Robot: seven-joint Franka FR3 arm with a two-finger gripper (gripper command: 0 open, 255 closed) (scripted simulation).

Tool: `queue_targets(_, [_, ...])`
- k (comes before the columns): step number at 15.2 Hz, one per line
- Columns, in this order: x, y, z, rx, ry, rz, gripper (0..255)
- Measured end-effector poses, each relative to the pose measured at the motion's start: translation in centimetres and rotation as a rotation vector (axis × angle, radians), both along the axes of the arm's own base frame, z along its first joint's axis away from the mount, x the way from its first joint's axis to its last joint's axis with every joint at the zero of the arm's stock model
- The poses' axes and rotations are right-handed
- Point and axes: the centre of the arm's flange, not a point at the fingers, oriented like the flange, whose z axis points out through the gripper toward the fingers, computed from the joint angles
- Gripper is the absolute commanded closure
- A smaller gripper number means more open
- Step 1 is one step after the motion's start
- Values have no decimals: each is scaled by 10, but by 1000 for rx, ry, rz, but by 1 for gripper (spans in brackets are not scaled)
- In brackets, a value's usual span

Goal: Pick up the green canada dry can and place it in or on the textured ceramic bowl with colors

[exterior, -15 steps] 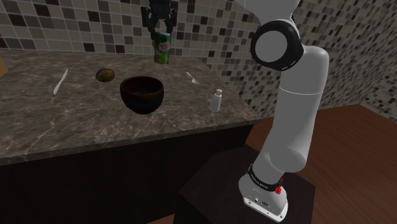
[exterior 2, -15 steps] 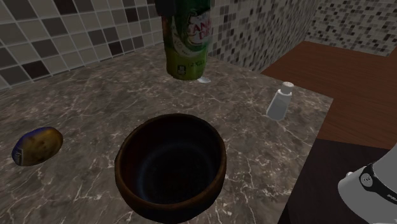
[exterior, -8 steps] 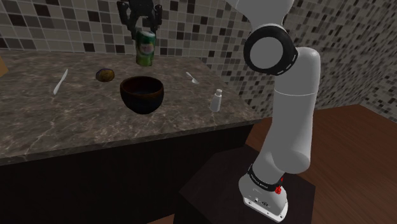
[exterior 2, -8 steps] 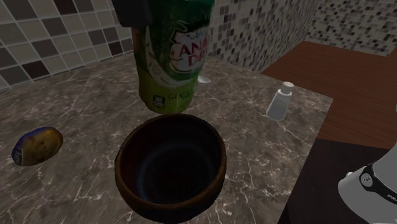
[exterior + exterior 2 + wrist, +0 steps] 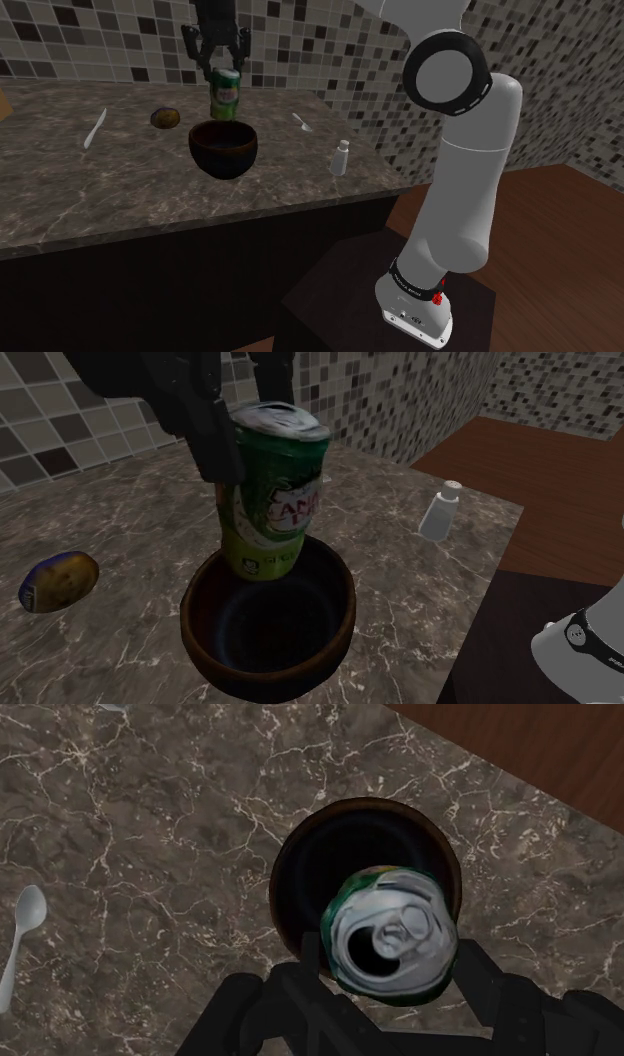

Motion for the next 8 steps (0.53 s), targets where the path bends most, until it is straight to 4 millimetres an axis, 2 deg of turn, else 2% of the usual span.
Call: queue_targets(8, [0,2,-43,0,0,0,255])
